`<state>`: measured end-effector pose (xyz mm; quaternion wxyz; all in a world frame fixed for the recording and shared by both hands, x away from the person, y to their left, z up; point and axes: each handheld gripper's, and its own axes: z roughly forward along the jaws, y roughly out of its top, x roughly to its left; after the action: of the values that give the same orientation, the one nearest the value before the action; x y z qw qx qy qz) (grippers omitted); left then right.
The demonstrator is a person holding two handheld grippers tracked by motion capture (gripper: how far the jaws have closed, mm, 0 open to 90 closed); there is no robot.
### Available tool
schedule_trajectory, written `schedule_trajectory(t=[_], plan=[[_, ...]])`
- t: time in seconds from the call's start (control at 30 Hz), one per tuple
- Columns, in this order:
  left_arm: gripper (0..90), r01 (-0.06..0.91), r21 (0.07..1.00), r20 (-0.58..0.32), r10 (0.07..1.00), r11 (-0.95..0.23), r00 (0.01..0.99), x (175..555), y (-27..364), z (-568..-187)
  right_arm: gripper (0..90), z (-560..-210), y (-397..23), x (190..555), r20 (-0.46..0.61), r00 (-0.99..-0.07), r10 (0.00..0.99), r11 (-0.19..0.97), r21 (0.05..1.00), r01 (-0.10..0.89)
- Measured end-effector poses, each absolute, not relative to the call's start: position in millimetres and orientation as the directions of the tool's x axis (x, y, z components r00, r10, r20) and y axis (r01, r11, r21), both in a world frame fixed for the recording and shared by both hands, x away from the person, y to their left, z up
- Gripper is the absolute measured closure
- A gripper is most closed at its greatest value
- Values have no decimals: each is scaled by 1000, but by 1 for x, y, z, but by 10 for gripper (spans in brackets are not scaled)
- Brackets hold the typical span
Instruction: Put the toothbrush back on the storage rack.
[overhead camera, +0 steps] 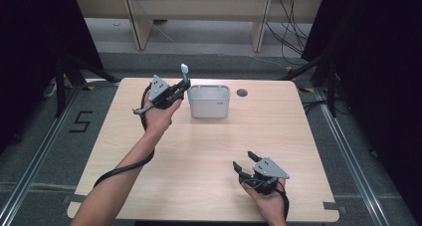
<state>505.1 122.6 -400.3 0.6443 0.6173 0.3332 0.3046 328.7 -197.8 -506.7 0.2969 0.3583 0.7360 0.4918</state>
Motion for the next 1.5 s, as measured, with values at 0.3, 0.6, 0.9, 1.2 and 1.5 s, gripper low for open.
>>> schedule_trajectory(t=[0.3, 0.6, 0.9, 1.2, 1.5], plan=[[834, 26, 998, -59, 809, 55, 584, 515, 122, -401, 361, -507, -197, 328, -75, -573, 816, 262, 932, 251], [834, 28, 998, -59, 813, 53, 579, 526, 119, -397, 361, -508, -196, 329, -80, -574, 815, 264, 933, 244], [835, 32, 998, -69, 815, 62, 576, 530, 120, -394, 361, -508, -195, 326, -41, -560, 827, 236, 931, 280], [835, 27, 997, -73, 818, 71, 571, 534, 119, -387, 361, -509, -195, 329, -77, -566, 821, 255, 936, 241], [835, 13, 998, -62, 816, 67, 575, 538, 115, -381, 361, -508, -197, 330, -96, -576, 812, 275, 933, 232]])
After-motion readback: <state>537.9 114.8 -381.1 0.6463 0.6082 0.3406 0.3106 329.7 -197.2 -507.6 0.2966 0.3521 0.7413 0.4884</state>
